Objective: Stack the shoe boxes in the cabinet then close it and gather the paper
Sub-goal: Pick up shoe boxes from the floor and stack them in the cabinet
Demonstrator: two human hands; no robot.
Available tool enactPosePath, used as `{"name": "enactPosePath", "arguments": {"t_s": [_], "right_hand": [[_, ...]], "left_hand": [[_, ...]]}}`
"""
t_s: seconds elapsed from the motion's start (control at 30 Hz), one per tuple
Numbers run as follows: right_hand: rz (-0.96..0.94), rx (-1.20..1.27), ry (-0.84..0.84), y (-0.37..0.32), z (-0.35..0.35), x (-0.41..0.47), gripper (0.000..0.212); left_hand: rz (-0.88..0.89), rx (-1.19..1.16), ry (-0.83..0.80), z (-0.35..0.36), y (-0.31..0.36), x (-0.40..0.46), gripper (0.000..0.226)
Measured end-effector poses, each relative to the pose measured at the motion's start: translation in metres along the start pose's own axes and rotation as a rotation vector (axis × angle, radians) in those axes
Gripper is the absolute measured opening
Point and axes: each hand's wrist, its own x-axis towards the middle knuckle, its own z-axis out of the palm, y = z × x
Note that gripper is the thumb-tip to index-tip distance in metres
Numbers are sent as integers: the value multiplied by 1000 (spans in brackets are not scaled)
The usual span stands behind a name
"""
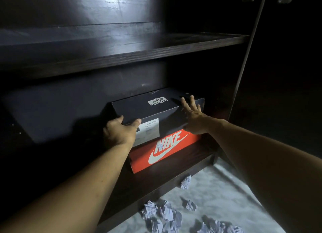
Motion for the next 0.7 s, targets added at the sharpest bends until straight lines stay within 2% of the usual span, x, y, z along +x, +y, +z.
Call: {"name": "enactPosePath", "arguments": {"t_s": [0.13,0.27,0.33,0.4,0.5,0.57,0.63,0.7], "right_hand": [[-23,24,-3,18,-11,-32,104],[-26,-36,-8,37,-42,-87,93],[3,-70,-4,46,-64,-123,85],[57,-73,11,56,-90,-165,76],[121,-76,4,75,-124,-230,65],[178,-85,-1,91,-144,-279,59],[240,-93,8,112,-160,-331,52],[301,-96,29,135,-173,-383,43]], "left_hand": [[42,118,-52,-5,6,-9,78],[112,288,-60,-7,28,-42,77],[154,342,-144,-9,46,-72,72],[193,389,-314,-10,66,-106,68],[220,427,-750,-13,102,-161,66],[318,486,-1028,-16,129,-204,48],[432,567,-1205,-17,155,-251,40],[523,594,-1304,-11,179,-297,43]]}}
